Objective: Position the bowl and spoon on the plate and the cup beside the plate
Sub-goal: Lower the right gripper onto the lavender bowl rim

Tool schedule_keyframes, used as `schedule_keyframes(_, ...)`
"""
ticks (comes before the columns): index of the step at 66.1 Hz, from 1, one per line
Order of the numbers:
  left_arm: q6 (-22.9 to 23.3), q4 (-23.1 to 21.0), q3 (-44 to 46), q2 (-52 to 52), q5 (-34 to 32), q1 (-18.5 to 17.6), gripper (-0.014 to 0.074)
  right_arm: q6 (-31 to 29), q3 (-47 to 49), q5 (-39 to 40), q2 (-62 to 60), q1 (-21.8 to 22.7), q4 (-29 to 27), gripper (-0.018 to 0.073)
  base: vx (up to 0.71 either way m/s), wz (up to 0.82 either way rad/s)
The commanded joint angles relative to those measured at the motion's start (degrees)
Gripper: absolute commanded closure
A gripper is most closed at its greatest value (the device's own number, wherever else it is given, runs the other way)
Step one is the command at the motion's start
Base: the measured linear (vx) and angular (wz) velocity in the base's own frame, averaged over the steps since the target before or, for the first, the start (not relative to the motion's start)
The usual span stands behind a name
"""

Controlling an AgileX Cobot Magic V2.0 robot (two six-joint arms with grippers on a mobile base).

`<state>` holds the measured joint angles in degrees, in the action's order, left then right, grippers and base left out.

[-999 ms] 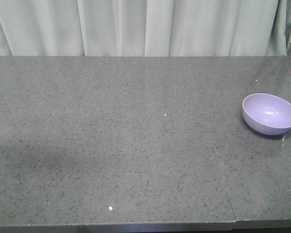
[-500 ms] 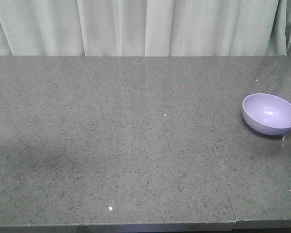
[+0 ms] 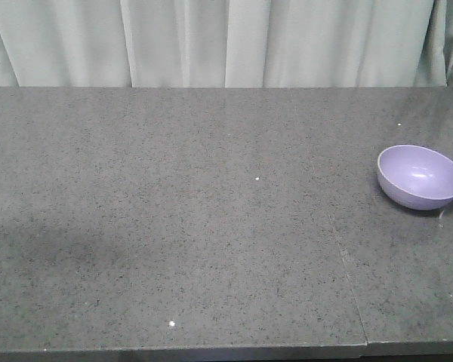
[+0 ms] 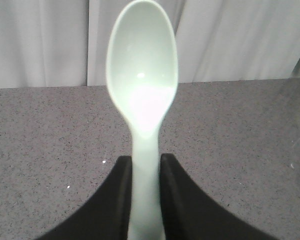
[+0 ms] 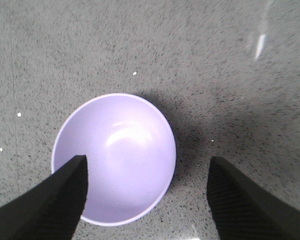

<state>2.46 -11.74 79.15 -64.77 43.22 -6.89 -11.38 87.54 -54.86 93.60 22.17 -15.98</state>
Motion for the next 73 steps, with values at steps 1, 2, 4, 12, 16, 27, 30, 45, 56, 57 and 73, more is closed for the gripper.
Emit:
schedule_keyframes(1,-0.22,-1.04,1.54,1.05,-3.68,0.0,0.0603,-5.63,2.05,1.87,0.82,0.91,-4.53,0.0076,0.0,0.0)
schedule_keyframes(2,-0.22,-1.04,1.54,1.05,-3.68,0.0,0.0603,-5.99,2.05,1.87,1.21,0.91,-4.41,0.0076,0.0,0.0)
schedule_keyframes(4,-0.22,-1.04,1.54,1.05,-3.68,0.0,0.0603,-6.13,2.05,1.92,2.15,0.72,-4.25,0.0076,0.0,0.0)
schedule_keyframes(12,-0.22,-1.04,1.54,1.05,-3.68,0.0,0.0603,-5.77,2.05,2.99,5.49,0.72,-4.52,0.0076,0.0,0.0)
schedule_keyframes(16,-0.22,-1.04,1.54,1.05,-3.68,0.0,0.0603,-6.04,2.05,3.07,6.95,0.72,-4.38,0.0076,0.0,0.0)
schedule_keyframes(27,-0.22,-1.04,1.54,1.05,-3.68,0.0,0.0603,-7.8,2.05,2.79,10.87,0.72,-5.37,0.0076,0.0,0.0)
schedule_keyframes(30,-0.22,-1.04,1.54,1.05,-3.68,0.0,0.0603,-8.03,2.05,2.79,11.8,0.72,-5.37,0.0076,0.0,0.0)
schedule_keyframes(45,-0.22,-1.04,1.54,1.05,-3.63,0.0,0.0603,-8.6,2.05,2.6,15.15,0.72,-5.65,0.0076,0.0,0.0)
schedule_keyframes(56,-0.22,-1.04,1.54,1.05,-3.63,0.0,0.0603,-8.6,2.05,2.19,16.35,0.72,-5.54,0.0095,0.0,0.0)
schedule_keyframes(57,-0.22,-1.04,1.54,1.05,-3.63,0.0,0.0603,-8.6,2.05,2.13,16.35,0.72,-5.54,0.0102,0.0,0.0)
schedule_keyframes(73,-0.22,-1.04,1.54,1.05,-3.56,0.0,0.0603,-8.63,2.05,2.33,16.71,0.72,-5.45,0.0429,0.0,0.0)
